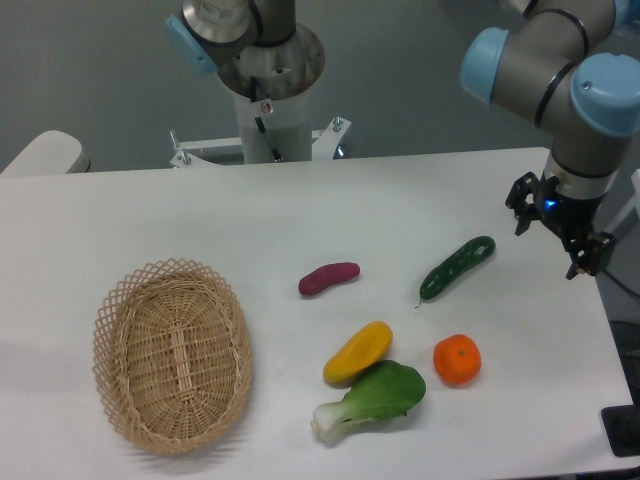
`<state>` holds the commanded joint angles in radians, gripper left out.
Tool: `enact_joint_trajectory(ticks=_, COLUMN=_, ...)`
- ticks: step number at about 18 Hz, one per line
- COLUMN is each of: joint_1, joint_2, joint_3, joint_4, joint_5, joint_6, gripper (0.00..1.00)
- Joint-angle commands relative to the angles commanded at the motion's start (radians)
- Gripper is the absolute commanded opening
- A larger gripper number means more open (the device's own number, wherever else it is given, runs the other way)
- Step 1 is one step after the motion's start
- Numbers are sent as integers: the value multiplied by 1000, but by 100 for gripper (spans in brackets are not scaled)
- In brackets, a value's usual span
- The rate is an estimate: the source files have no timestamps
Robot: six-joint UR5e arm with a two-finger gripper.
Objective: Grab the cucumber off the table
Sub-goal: 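Move the open gripper over the green cucumber and lower toward it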
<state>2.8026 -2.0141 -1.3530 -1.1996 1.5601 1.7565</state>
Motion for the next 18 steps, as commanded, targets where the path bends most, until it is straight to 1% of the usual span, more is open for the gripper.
enact_joint_trajectory(ticks=4, joint_1=0, joint_2=-2, joint_3=-5, joint_4=0, joint_5=2, joint_6=-14, gripper=100)
enact_joint_trajectory(ticks=7, joint_1=-2, joint_2=0, joint_3=-21, joint_4=6, joint_5=-9, joint_6=-107, gripper=100)
enact_joint_trajectory(ticks=8, joint_1=-6, joint_2=2, joint_3=-25, joint_4=20, joint_5=-11, joint_6=-136, gripper=100)
enact_joint_trajectory(ticks=10, joint_1=-23, joint_2=-2, joint_3=-31, joint_4=46, joint_5=-11, joint_6=-152, gripper=100)
enact_joint_trajectory(ticks=13, joint_1=-32, joint_2=-9, joint_3=-34, joint_4=52, joint_5=-2, joint_6=-143, gripper=100)
enact_joint_trajectory(ticks=15, joint_1=-31, joint_2=-8, joint_3=-58, joint_4=61, joint_5=-3, joint_6=-130, gripper=100)
enact_joint_trajectory(ticks=17, joint_1=-29, joint_2=-5, joint_3=-89, joint_4=99, joint_5=-3, joint_6=-121, gripper=100)
enact_joint_trajectory(ticks=18, joint_1=-28, joint_2=0, joint_3=-115, joint_4=122, joint_5=-3, joint_6=-117, gripper=100)
